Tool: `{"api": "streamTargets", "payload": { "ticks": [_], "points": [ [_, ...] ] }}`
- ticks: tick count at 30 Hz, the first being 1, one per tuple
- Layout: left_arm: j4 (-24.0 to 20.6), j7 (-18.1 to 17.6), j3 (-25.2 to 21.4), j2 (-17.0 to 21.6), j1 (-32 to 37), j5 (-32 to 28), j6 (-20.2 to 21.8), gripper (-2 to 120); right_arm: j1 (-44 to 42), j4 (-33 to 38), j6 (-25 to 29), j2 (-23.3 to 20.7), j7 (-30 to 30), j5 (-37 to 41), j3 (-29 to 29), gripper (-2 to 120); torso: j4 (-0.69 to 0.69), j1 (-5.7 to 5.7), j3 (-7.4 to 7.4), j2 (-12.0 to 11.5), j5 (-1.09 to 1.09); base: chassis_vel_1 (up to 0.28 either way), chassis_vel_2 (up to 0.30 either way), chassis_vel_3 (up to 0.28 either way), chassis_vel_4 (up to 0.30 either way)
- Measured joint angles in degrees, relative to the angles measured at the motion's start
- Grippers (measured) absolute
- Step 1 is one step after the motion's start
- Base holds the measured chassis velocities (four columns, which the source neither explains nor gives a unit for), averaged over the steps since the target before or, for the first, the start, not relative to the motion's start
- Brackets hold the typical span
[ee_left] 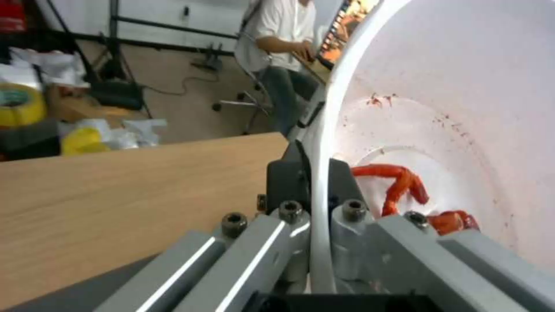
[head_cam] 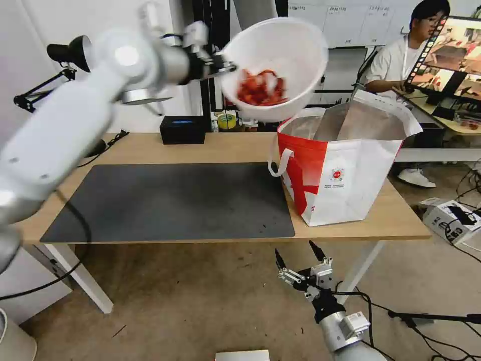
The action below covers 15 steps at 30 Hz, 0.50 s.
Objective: Pick up the trash from the table and place it into the takeout bag.
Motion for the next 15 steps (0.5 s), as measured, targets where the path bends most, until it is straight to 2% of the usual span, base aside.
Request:
{"api": "streamTargets", "payload": {
  "ticks": [3, 4, 7, 9, 12, 13, 15],
  "points": [
    [3.8, -1.5, 1.7, -5.3, -0.2, 1.8, -2.5, 0, 0.0, 0.0, 0.0, 0.0, 0.0, 0.0, 0.0, 100, -0.01, 0.0, 0.0, 0.0, 0.0, 0.0, 0.0, 0.0, 0.0],
    [3.8, -1.5, 1.7, -5.3, -0.2, 1.8, -2.5, 0, 0.0, 0.0, 0.0, 0.0, 0.0, 0.0, 0.0, 100, -0.01, 0.0, 0.0, 0.0, 0.0, 0.0, 0.0, 0.0, 0.0],
    [8.3, -2.5, 4.1, -9.6, -0.2, 7.2, -6.1, 0, 0.0, 0.0, 0.0, 0.0, 0.0, 0.0, 0.0, 100, 0.01, 0.0, 0.0, 0.0, -0.02, 0.0, 0.0, 0.0, 0.0],
    [9.6, -2.7, 4.7, -10.8, -0.2, 8.8, -7.3, 0, 0.0, 0.0, 0.0, 0.0, 0.0, 0.0, 0.0, 100, 0.01, 0.0, 0.0, 0.0, -0.02, 0.0, 0.0, 0.0, 0.0],
    [12.4, -3.0, 6.9, -13.9, 0.4, 15.4, -12.1, 0, 0.0, 0.0, 0.0, 0.0, 0.0, 0.0, 0.0, 100, 0.0, 0.0, 0.0, 0.0, -0.01, 0.0, 0.0, 0.0, 0.0],
    [12.4, -3.0, 6.9, -13.9, 0.4, 15.4, -12.1, 0, 0.0, 0.0, 0.0, 0.0, 0.0, 0.0, 0.0, 100, 0.0, 0.0, 0.0, 0.0, -0.01, 0.0, 0.0, 0.0, 0.0],
    [12.6, -3.0, 8.2, -15.0, 1.3, 19.4, -14.5, 0, 0.0, 0.0, 0.0, 0.0, 0.0, 0.0, 0.0, 100, 0.0, 0.0, 0.0, 0.0, -0.02, 0.0, 0.0, 0.0, 0.0]
  ]
}}
